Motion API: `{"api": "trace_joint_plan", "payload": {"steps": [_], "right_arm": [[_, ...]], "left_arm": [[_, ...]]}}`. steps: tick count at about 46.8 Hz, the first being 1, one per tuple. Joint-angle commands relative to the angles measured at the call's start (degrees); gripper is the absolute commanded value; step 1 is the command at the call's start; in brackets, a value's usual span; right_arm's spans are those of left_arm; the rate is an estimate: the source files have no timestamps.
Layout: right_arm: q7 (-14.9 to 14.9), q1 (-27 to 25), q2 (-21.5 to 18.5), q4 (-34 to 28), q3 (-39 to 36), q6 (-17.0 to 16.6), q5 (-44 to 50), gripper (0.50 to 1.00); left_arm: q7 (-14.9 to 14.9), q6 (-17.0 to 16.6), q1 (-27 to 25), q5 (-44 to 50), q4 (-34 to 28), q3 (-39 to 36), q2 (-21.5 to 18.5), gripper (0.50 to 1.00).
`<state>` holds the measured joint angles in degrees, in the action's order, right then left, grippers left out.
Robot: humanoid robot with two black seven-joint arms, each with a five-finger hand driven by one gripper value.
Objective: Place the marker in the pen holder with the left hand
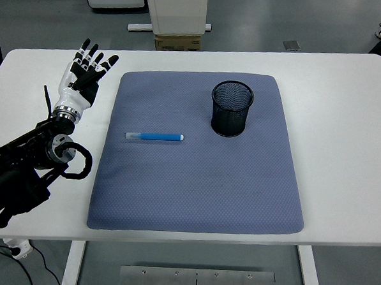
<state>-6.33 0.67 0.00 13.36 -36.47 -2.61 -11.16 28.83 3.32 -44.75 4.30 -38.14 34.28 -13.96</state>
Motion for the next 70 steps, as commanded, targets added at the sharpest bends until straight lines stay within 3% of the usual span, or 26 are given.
{"api": "trace_joint_plan", "payload": {"steps": [1, 27, 40, 50, 56, 70], "right_arm": [[0.0, 0.03, 0.0, -0.01, 0.0, -0.02, 0.0, 1.0], [0.0, 0.03, 0.0, -0.01, 0.0, -0.02, 0.0, 1.0], [0.0, -0.05, 0.0, -0.01, 0.0, -0.02, 0.0, 1.0], [0.0, -0.05, 0.0, -0.01, 0.0, -0.02, 0.0, 1.0], [0.0, 0.03, 0.0, -0.01, 0.0, -0.02, 0.0, 1.0], [0.0, 0.03, 0.0, -0.01, 0.0, -0.02, 0.0, 1.0]], "left_arm": [[-0.09, 1.69, 0.28, 0.1, -0.01, 0.09, -0.8, 1.0], [-0.62, 2.48, 1.33, 0.8, -0.01, 0.18, -2.21, 1.0], [-0.62, 9.51, 1.68, 0.1, -0.01, 0.09, -2.56, 1.0], [-0.53, 10.22, 2.12, 0.1, 0.08, 0.0, -2.65, 1.0], [-0.27, 12.77, 2.39, 0.27, 0.08, 0.09, -2.65, 1.0], [-0.62, 12.33, -0.34, 0.01, 0.08, -0.7, -4.49, 1.0]]}}
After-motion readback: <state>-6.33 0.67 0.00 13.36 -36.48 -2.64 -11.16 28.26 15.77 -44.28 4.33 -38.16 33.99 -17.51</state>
